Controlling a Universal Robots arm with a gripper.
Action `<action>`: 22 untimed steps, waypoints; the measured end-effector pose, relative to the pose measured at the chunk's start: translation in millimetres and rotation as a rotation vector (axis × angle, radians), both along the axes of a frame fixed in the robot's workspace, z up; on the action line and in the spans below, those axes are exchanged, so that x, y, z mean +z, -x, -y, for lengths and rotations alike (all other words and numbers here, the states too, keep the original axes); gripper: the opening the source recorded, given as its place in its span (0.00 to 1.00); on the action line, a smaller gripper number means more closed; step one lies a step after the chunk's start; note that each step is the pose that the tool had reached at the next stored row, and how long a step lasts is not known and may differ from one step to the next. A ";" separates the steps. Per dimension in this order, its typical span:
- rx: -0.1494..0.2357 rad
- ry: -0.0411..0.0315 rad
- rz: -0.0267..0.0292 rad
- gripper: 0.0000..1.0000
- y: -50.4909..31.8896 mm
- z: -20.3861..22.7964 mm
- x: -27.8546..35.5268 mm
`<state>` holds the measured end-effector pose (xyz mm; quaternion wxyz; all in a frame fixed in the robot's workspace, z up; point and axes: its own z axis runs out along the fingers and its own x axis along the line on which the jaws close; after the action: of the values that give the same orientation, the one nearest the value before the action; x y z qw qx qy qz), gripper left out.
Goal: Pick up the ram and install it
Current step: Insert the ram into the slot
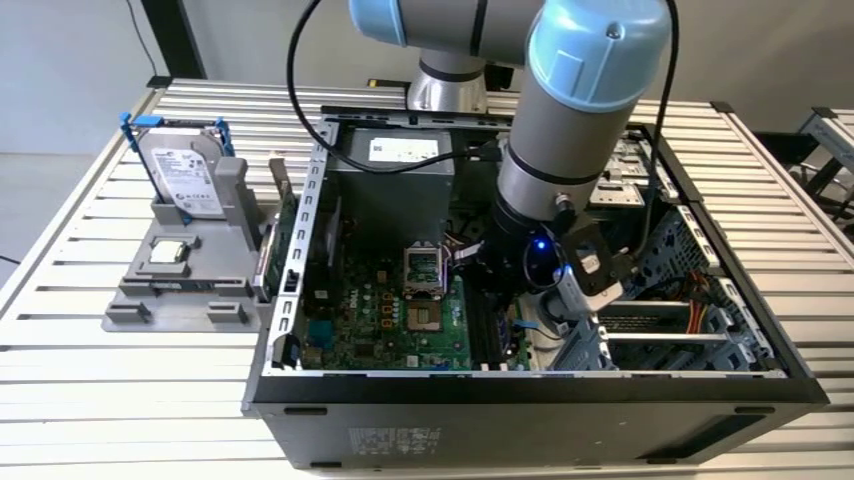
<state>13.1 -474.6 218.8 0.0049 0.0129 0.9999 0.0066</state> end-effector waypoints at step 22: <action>0.032 0.0229 -0.0080 0.00 0.0 -0.9 -1.9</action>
<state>13.1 -473.8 217.0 0.0009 -0.0030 1.0000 -0.0048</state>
